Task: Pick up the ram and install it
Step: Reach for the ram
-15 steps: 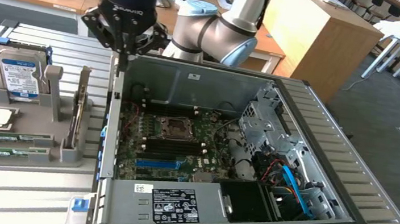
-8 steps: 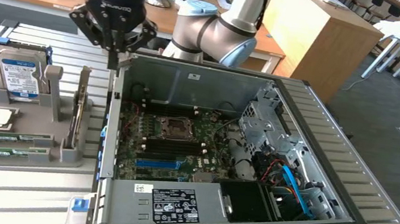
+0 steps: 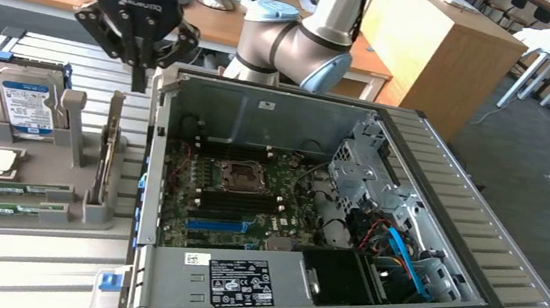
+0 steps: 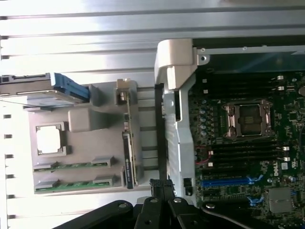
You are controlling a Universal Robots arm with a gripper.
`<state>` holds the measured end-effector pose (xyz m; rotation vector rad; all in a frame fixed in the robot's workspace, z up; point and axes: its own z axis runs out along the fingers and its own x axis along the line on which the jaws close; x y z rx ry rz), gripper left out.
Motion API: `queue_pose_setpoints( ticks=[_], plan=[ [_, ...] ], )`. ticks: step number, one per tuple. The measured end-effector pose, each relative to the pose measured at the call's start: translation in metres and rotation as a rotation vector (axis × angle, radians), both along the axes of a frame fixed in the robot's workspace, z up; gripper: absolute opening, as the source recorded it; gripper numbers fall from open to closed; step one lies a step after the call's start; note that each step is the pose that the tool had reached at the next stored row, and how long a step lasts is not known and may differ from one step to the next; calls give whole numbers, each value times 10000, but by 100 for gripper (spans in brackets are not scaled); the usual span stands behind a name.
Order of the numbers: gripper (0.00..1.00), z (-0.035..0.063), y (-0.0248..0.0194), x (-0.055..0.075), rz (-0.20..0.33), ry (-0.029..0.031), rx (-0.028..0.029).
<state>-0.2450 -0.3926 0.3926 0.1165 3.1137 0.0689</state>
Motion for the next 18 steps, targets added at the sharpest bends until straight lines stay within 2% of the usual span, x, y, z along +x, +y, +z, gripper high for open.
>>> queue_pose_setpoints(
  ticks=[18],
  plan=[
    [10, -6, 38, -386, 0, 0, 0]
  ],
)
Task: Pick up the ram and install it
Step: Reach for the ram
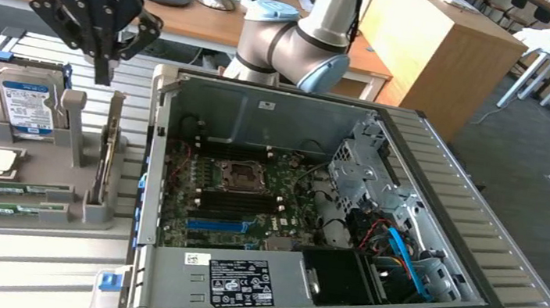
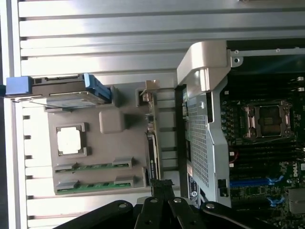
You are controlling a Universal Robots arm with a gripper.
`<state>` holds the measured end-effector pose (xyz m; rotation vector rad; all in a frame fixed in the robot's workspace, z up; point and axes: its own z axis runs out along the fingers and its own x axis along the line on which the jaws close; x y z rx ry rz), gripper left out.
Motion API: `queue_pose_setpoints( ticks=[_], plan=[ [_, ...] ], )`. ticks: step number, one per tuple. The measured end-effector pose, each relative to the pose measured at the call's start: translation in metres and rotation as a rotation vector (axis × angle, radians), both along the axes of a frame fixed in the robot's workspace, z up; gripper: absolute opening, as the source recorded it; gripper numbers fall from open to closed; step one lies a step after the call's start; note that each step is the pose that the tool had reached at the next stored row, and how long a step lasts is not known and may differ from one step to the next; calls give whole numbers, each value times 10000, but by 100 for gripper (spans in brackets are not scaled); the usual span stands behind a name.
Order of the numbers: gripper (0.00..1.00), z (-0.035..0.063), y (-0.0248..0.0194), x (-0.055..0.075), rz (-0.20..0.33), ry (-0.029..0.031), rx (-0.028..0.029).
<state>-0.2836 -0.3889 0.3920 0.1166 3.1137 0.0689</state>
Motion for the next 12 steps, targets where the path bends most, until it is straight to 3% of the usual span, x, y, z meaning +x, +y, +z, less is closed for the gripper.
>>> queue_pose_setpoints(
  ticks=[12],
  plan=[
    [10, -6, 15, -186, 0, 0, 0]
  ],
)
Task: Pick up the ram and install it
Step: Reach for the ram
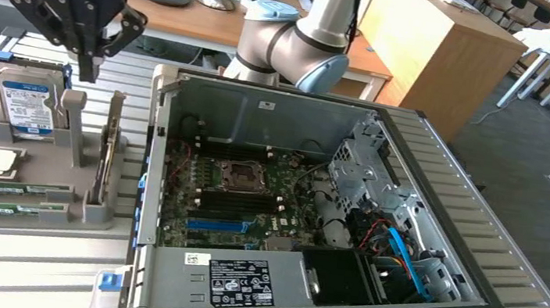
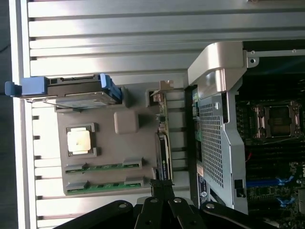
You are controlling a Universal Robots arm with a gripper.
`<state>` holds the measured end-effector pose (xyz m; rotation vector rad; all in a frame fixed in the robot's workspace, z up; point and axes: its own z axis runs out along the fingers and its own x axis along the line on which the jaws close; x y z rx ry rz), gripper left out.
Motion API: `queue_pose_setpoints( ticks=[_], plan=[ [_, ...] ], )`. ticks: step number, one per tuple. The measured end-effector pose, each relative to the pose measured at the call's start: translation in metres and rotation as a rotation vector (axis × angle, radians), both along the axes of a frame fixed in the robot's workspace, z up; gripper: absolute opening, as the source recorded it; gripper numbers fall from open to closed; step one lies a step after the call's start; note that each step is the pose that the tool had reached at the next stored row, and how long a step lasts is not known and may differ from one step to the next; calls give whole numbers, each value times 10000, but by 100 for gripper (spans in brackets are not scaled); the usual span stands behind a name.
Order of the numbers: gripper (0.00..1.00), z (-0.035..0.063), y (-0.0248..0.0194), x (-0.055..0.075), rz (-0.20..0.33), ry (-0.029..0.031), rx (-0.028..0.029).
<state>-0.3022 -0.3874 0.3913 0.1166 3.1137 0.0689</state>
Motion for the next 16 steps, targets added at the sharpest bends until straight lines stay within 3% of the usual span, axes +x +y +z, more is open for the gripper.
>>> queue_pose_setpoints(
  ticks=[16],
  plan=[
    [10, -16, 19, -299, 0, 8, 0]
  ],
)
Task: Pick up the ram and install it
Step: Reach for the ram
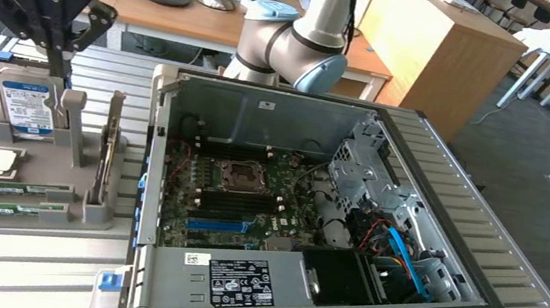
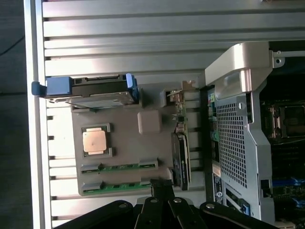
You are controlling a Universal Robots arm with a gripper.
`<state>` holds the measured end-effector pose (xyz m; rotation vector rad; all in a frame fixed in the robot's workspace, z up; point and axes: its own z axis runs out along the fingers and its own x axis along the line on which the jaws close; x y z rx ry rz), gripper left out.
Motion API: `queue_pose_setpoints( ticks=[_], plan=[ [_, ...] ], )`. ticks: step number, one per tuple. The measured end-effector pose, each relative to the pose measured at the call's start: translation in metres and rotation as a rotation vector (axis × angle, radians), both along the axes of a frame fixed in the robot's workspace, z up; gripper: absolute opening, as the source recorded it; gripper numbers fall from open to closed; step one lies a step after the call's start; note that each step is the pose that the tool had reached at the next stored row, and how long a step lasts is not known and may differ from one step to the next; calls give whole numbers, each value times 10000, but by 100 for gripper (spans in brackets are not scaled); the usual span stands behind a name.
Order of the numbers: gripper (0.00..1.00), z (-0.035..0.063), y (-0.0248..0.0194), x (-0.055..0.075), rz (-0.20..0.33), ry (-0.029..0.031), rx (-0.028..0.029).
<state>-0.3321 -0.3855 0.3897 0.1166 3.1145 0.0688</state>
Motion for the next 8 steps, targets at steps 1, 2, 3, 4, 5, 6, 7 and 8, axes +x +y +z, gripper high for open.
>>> queue_pose_setpoints(
  ticks=[1, 2, 3, 4, 5, 6, 7, 8],
  plan=[
    [10, -2, 2, -18, 0, 6, 0],
    [10, -5, 4, -35, 0, 16, 1],
    [10, -8, 6, -52, -1, 28, 0],
    [10, -11, 9, -71, 0, 40, 0],
    [10, -15, 14, -93, -1, 54, 0],
    [10, -19, 17, -113, 0, 69, 0],
    [10, -23, 20, -134, 0, 85, 0],
    [10, -27, 24, -155, 0, 100, 0]
  ],
)
